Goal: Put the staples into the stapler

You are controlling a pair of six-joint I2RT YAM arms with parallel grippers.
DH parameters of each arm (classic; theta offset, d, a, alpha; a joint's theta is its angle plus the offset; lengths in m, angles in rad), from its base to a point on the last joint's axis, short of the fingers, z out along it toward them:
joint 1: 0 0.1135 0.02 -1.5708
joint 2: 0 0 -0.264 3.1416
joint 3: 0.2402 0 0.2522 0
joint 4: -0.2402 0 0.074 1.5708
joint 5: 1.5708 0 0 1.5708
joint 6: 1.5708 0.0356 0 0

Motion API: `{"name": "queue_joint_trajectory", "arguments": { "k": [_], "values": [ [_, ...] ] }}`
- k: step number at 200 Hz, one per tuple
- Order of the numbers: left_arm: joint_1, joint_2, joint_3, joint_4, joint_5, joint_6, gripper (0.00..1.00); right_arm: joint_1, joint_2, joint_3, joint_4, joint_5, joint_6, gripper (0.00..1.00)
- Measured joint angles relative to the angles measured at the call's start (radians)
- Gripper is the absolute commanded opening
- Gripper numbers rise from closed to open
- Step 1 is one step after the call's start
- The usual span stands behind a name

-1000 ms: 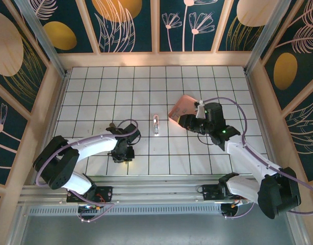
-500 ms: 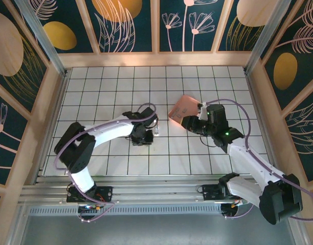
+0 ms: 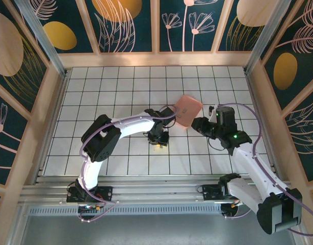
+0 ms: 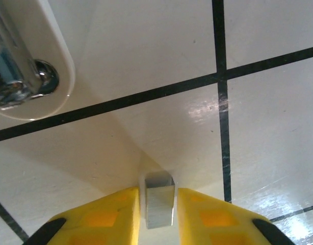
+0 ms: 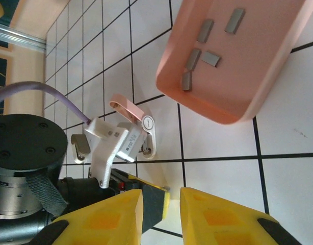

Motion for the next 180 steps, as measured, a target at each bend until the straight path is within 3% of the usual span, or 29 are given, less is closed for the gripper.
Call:
{"name": "queue_joint_trajectory", "arguments": {
  "k": [54, 91, 140, 180],
  "values": [
    [0.001, -0.042, 0.007, -0.002, -0.024, 0.015, 0.52, 0.01, 0.004, 0.007, -0.09, 0.03, -0.003, 0.26],
    [0.027, -0.205, -0.047, 0.05, -0.075, 0.014, 0.64, 0.092, 0.076, 0.067, -0.152, 0.088, 0.005, 0.27],
    [0.184, -0.549, -0.301, 0.208, -0.158, -0.01, 0.72, 0.27, 0.225, 0.158, -0.193, 0.185, 0.088, 0.3],
    [0.301, -0.715, -0.507, 0.36, -0.214, -0.013, 0.8, 0.402, 0.408, 0.266, -0.224, 0.233, 0.176, 0.33]
  ]
}}
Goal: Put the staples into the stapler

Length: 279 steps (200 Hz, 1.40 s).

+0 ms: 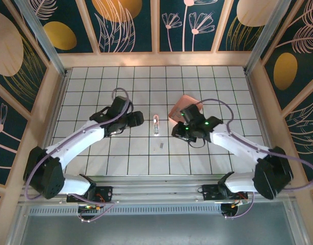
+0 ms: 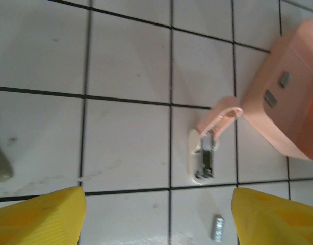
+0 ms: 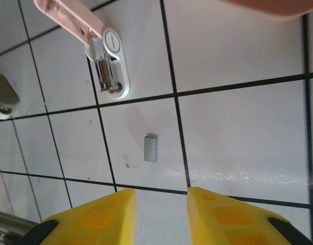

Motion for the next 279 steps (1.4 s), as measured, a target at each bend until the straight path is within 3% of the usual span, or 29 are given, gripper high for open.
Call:
{"name": "queue_joint_trajectory", "arguments": {
  "k": [52, 98, 279],
  "values": [
    [0.048, -0.13, -0.193, 0.19, -0.1, 0.059, 0.92, 0.077, 0.267, 0.145, -0.036, -0.002, 0.042, 0.35],
    [0.048, -0.186, -0.291, 0.281, -0.169, 0.107, 0.93, 0.114, 0.441, 0.291, -0.104, -0.003, 0.03, 0.35],
    [0.052, -0.199, -0.326, 0.294, -0.182, 0.144, 0.92, 0.13, 0.579, 0.355, -0.147, -0.008, -0.026, 0.3]
  ]
}}
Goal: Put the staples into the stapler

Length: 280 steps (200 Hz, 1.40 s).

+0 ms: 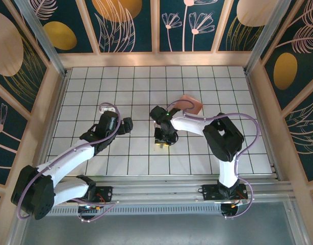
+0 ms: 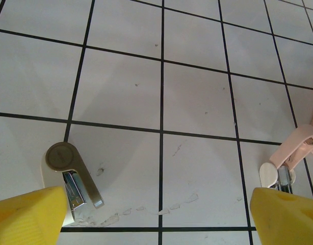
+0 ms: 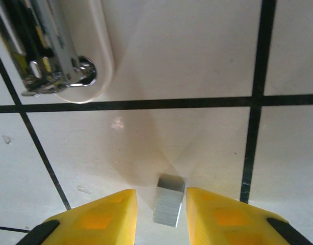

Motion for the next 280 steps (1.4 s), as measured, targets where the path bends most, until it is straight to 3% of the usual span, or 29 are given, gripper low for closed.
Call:
{"name": "queue_joint_trajectory", "arguments": {
  "k": [180, 280],
  "values": [
    [0.0, -0.013, -0.008, 0.0, 0.0, 0.011, 0.92, 0.026, 0.098, 0.126, -0.136, 0.067, -0.031, 0.19],
    [0.0, -0.026, -0.06, 0.129, -0.04, 0.011, 0.92, 0.032, -0.072, 0.071, 0.026, 0.222, -0.018, 0.19]
  ]
}}
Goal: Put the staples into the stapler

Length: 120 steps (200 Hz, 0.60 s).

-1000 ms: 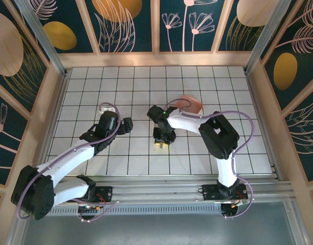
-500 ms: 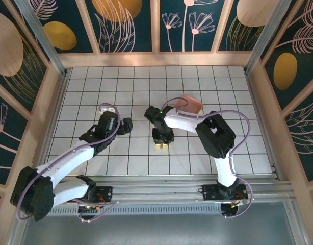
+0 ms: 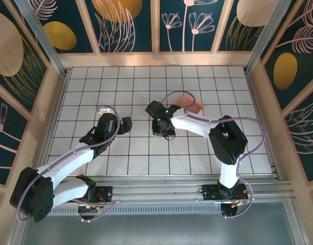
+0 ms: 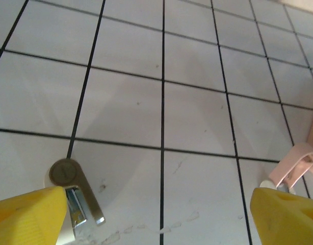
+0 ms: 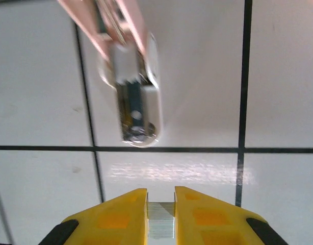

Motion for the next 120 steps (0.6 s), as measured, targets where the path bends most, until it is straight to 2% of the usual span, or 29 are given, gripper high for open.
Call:
{"name": "queue_joint_trajectory", "arguments": {
  "k": [48, 120],
  "values": [
    [0.0, 0.034, 0.0, 0.058, -0.003, 0.008, 0.92, -0.003, -0.029, -0.017, 0.112, 0.067, -0.022, 0.19],
    [0.0, 0.071, 0.01, 0.068, -0.002, 0.038, 0.92, -0.004, 0.011, -0.017, 0.164, 0.076, -0.041, 0.19]
  ]
}}
